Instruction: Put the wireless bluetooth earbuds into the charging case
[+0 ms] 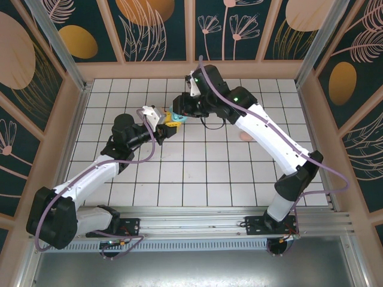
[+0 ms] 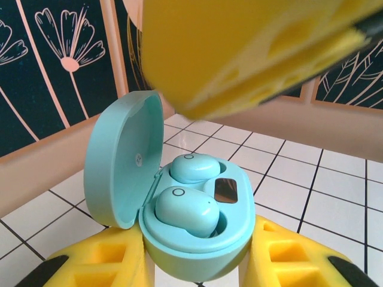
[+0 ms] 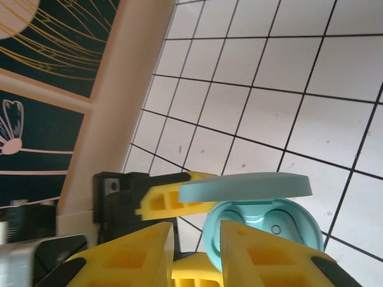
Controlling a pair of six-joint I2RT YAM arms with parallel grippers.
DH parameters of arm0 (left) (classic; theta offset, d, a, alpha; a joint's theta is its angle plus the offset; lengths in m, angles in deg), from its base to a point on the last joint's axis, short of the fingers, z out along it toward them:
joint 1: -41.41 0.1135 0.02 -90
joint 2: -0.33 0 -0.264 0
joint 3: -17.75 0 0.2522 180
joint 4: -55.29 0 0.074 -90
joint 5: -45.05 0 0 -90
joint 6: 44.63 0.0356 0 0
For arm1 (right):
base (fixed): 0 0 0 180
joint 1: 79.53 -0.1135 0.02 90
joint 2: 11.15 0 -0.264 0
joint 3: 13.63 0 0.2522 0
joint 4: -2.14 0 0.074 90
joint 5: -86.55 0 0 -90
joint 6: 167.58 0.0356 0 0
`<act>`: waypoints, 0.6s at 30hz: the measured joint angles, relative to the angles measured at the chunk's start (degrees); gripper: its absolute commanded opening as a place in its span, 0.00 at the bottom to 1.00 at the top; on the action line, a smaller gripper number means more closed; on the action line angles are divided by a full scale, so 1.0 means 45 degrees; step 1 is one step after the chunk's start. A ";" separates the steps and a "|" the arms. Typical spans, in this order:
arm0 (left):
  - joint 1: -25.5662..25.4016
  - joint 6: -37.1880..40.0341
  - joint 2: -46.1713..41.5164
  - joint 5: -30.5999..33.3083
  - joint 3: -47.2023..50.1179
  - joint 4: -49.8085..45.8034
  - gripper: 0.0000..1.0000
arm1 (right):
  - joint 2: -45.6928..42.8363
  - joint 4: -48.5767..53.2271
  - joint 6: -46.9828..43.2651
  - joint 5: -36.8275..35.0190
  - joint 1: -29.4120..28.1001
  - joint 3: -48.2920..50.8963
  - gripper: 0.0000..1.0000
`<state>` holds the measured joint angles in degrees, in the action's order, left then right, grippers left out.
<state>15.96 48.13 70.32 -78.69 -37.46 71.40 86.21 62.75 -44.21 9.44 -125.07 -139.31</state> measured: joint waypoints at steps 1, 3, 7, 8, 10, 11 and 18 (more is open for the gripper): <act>0.0000 0.0000 0.0000 0.0000 0.0000 -0.0005 0.19 | 0.0000 0.0049 0.0000 0.0000 0.0000 -0.0155 0.26; 0.0000 0.0000 0.0000 0.0000 0.0000 -0.0005 0.19 | 0.0049 0.0175 -0.0010 0.0000 0.0005 -0.0699 0.26; 0.0000 0.0000 -0.0044 -0.0024 0.0000 -0.0015 0.19 | 0.0068 0.0165 -0.0044 0.0219 0.0311 -0.1632 0.27; 0.0000 0.0000 -0.0068 -0.0073 -0.0005 -0.0010 0.19 | 0.0044 0.0058 -0.0049 0.0432 0.0568 -0.1666 0.27; 0.0000 0.0005 -0.0087 -0.0204 -0.0029 -0.0010 0.19 | 0.0039 -0.0117 -0.0039 0.0840 0.1214 -0.1554 0.27; 0.0000 0.0005 -0.0087 -0.0316 -0.0058 -0.0010 0.19 | 0.0039 -0.0209 -0.0044 0.1030 0.1627 -0.1389 0.27; 0.0000 -0.0005 -0.0083 -0.1044 -0.0393 0.0005 0.19 | 0.0160 -0.0151 -0.0491 0.1889 0.3031 -0.1443 0.25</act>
<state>15.96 48.11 69.95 -83.39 -39.23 71.42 86.93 62.07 -46.42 17.94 -111.43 -145.81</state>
